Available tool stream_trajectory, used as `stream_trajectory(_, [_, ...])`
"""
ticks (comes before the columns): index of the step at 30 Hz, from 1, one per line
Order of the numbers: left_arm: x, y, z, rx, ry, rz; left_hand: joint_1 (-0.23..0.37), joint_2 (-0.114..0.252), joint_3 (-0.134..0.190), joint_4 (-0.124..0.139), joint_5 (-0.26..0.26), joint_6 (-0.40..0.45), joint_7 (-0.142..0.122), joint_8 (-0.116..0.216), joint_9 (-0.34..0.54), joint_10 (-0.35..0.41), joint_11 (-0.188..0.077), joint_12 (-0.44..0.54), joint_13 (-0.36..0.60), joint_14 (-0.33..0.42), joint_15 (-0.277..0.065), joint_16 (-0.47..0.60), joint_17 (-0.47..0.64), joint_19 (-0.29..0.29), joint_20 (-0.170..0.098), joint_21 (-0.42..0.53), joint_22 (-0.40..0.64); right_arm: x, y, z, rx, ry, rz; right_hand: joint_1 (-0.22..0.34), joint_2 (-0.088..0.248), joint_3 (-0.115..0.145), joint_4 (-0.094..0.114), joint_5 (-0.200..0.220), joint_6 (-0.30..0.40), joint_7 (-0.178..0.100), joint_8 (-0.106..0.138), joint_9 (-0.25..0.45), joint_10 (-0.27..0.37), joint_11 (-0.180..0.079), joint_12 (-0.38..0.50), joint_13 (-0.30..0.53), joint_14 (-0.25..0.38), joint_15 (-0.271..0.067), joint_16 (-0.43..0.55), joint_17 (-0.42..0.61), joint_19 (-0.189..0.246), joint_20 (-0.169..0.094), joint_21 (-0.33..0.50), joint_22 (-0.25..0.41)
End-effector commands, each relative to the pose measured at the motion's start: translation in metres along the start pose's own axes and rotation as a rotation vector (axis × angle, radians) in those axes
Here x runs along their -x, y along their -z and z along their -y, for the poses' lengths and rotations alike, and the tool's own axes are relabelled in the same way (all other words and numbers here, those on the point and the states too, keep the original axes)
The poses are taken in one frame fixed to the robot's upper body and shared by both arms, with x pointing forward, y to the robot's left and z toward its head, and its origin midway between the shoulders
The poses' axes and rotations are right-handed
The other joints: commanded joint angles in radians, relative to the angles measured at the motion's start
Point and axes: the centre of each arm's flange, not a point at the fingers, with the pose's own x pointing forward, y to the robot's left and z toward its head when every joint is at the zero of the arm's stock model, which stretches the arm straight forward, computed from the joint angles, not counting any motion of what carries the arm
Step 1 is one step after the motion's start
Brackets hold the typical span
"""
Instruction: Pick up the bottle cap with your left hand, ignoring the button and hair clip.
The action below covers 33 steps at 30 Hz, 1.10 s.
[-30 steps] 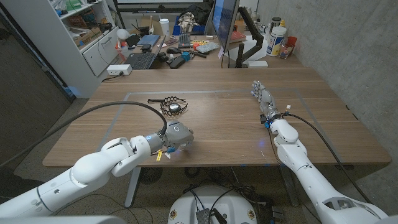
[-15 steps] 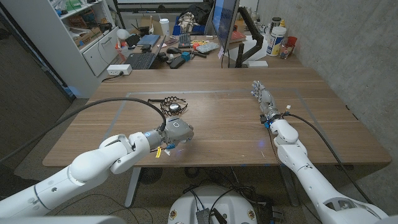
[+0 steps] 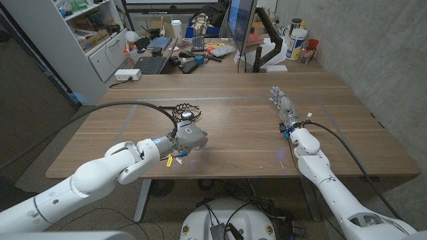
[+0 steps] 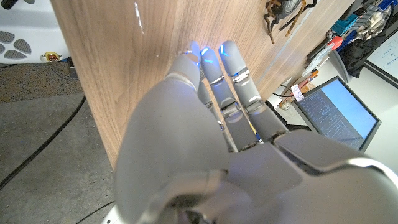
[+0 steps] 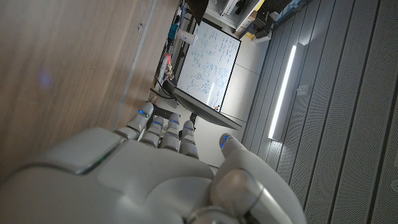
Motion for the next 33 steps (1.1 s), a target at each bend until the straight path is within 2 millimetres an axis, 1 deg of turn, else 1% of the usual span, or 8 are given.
stream_trajectory(1, [0.002,0.005,-0.008,-0.018,-0.024,-0.011,-0.004,0.004,0.048,0.039,0.004,0.008,-0.005,-0.004,0.001,0.044,-0.020,0.015,0.015,0.015,-0.074,-0.005,0.002,0.012,-0.098,0.007,0.001,0.001,-0.001,-0.001,0.005,0.004,0.003,-0.012,0.033,0.006,0.004,0.004,0.002,-0.004,0.006,0.004,0.004,0.003,0.003,0.004,0.011,0.001,-0.002,0.002,0.005,-0.083,-0.007,0.004])
stream_trajectory(17, [0.004,0.013,-0.019,-0.046,-0.047,-0.015,-0.007,0.003,0.060,0.038,0.002,0.018,-0.005,-0.005,-0.004,0.058,-0.029,0.022,0.017,0.034,-0.074,-0.020,0.006,0.016,-0.101,0.012,0.002,0.003,-0.001,-0.004,0.016,0.008,0.005,-0.014,0.031,0.007,0.005,0.005,0.002,-0.005,0.006,0.004,0.003,0.003,0.003,0.004,0.012,0.002,-0.002,0.002,0.006,-0.085,-0.012,0.004])
stream_trajectory(25, [0.002,0.017,-0.023,-0.055,-0.056,-0.012,-0.010,0.003,0.065,0.039,0.001,0.019,-0.008,-0.004,-0.003,0.062,-0.026,0.023,0.019,0.042,-0.074,-0.025,0.009,0.019,-0.102,0.017,0.003,0.006,0.001,-0.003,0.021,0.017,0.001,-0.015,0.030,0.006,0.006,0.005,0.002,-0.005,0.006,0.004,0.003,0.001,0.003,0.004,0.012,0.003,-0.002,0.002,0.005,-0.085,-0.014,0.004])
stream_trajectory(28, [0.002,0.018,-0.025,-0.060,-0.063,-0.014,-0.010,0.003,0.067,0.039,0.001,0.021,-0.008,-0.004,-0.004,0.064,-0.029,0.023,0.019,0.045,-0.074,-0.026,0.011,0.020,-0.103,0.018,0.003,0.006,0.001,-0.003,0.024,0.018,0.000,-0.015,0.030,0.007,0.006,0.005,0.002,-0.005,0.006,0.004,0.004,0.000,0.003,0.004,0.013,0.005,-0.003,0.002,0.005,-0.085,-0.015,0.004])
stream_trajectory(29, [0.001,0.018,-0.026,-0.059,-0.064,-0.014,-0.011,0.003,0.068,0.039,0.001,0.020,-0.008,-0.004,-0.003,0.066,-0.034,0.024,0.021,0.046,-0.074,-0.027,0.011,0.020,-0.102,0.019,0.003,0.006,0.001,-0.003,0.024,0.018,0.000,-0.015,0.030,0.007,0.006,0.005,0.002,-0.004,0.006,0.004,0.004,0.000,0.003,0.004,0.013,0.005,-0.003,0.002,0.006,-0.085,-0.015,0.004])
stream_trajectory(33, [0.002,0.019,-0.030,-0.064,-0.072,-0.016,-0.012,0.002,0.070,0.040,0.000,0.022,-0.009,-0.004,-0.003,0.067,-0.033,0.024,0.021,0.049,-0.074,-0.029,0.013,0.021,-0.102,0.021,0.003,0.006,0.000,-0.003,0.026,0.016,0.001,-0.016,0.029,0.007,0.006,0.005,0.002,-0.005,0.006,0.004,0.003,0.000,0.003,0.004,0.013,0.005,-0.003,0.002,0.006,-0.085,-0.016,0.004])
